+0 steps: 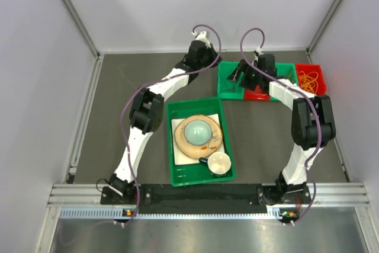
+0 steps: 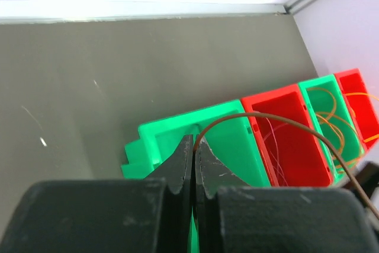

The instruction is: Untangle the cables

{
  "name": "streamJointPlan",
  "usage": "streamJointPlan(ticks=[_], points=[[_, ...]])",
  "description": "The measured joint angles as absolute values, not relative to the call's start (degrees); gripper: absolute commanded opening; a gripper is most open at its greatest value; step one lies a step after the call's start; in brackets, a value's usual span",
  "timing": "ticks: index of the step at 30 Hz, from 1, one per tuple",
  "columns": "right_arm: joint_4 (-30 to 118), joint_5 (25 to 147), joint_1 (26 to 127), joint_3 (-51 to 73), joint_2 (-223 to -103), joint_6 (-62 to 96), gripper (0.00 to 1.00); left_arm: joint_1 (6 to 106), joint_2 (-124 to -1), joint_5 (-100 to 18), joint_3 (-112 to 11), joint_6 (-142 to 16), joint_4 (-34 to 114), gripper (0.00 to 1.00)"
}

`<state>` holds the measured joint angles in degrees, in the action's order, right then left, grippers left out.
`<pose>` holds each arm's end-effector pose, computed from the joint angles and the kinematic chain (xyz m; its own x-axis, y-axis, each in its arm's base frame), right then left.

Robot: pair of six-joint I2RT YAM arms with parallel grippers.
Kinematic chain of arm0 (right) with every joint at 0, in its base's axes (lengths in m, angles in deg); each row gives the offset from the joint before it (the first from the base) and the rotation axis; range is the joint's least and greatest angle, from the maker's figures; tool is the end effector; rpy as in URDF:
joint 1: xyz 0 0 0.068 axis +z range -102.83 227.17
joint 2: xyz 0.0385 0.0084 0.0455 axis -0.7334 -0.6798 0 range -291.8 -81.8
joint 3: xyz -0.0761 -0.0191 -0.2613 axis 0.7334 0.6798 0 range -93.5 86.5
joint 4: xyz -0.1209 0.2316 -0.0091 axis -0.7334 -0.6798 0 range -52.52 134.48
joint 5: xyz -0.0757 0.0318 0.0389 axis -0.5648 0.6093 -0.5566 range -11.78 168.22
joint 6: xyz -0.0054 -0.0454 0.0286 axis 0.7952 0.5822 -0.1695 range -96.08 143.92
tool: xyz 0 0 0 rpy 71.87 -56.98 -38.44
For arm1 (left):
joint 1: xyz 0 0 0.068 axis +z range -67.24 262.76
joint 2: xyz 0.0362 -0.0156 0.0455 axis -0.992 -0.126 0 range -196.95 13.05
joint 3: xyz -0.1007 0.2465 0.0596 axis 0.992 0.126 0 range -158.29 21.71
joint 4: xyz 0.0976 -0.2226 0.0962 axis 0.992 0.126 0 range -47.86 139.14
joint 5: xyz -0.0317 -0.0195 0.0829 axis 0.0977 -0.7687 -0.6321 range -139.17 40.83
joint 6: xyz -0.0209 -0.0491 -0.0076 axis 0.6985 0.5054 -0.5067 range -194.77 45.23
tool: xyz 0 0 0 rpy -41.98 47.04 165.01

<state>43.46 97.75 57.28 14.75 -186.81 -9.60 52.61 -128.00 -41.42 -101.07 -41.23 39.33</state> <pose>0.4064 0.0846 0.2238 -0.7037 0.4031 -0.5850 -0.0585 0.7878 0.6132 0.5008 -0.2965 0.2306 -0.5292 -0.3256 -0.7835 0.3811 0.7339 -0.5623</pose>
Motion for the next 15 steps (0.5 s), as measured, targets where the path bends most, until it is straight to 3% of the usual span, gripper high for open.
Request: streamJointPlan(ticks=[15], points=[[37.1,97.8,57.6,11.3,-189.5,-6.5,0.77,52.6,-119.6,-34.4,-94.2,-31.8,31.7,0.0]])
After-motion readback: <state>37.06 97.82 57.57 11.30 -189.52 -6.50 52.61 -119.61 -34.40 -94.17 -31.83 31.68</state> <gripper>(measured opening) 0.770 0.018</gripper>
